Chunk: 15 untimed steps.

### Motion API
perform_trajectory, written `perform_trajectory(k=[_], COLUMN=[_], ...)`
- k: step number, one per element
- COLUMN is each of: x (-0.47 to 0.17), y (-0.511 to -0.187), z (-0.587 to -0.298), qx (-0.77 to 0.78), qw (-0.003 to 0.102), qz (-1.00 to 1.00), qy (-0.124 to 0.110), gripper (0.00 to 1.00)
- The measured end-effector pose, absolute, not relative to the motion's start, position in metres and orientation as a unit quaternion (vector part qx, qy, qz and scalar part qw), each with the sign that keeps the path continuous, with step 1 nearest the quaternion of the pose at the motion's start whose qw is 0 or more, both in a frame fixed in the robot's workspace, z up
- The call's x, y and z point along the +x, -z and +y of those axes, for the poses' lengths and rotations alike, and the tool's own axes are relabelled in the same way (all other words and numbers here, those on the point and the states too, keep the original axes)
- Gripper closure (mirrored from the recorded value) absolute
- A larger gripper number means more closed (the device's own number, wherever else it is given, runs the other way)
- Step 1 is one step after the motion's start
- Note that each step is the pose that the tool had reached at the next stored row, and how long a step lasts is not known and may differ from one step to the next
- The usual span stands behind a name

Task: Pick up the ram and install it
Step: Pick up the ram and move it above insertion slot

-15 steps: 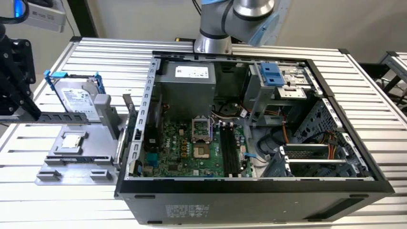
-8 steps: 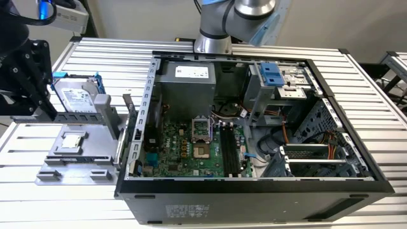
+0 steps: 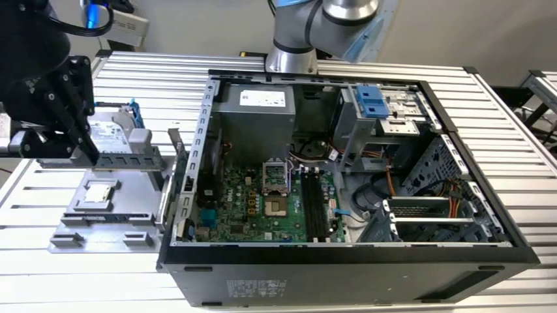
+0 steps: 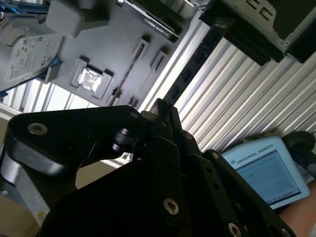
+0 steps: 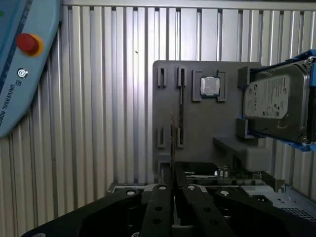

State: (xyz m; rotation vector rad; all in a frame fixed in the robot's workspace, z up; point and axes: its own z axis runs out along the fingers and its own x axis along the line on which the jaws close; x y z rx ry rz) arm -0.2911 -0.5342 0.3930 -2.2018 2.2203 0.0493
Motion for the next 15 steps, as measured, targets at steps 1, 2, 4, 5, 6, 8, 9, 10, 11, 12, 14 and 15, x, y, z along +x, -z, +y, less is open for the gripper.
perform_trajectory(k=[1,2,4,5,6,8,9,10,11,12,14,15], x=[-0.288,-0.285,-0.28,-0.277,-0.274,-0.269,-0.266,-0.264,-0.261,-0.258,-0.252,-0.249], y=[-0.393,-0.393,-0.393,-0.393,-0.393,-0.393,-0.393,-0.393,-0.393,-0.393,-0.393,-0.393], z=[-0.534,-0.534,-0.534,-0.534,-0.534,-0.534,-0.534,-0.534,-0.534,-0.534,-0.534,-0.534], qx=[-0.704,-0.704,-0.704,-0.704,-0.705,-0.705,-0.705,-0.705,-0.705,-0.705,-0.706,-0.706], qw=[0.007,0.007,0.007,0.007,0.007,0.007,0.007,0.007,0.007,0.007,0.007,0.007], qz=[0.71,0.71,0.71,0.71,0.709,0.709,0.709,0.709,0.709,0.709,0.708,0.708], qy=[-0.016,-0.016,-0.016,-0.016,-0.016,-0.016,-0.016,-0.016,-0.016,-0.016,-0.016,-0.016], gripper=[1.0,1.0,1.0,1.0,1.0,1.0,1.0,1.0,1.0,1.0,1.0,1.0])
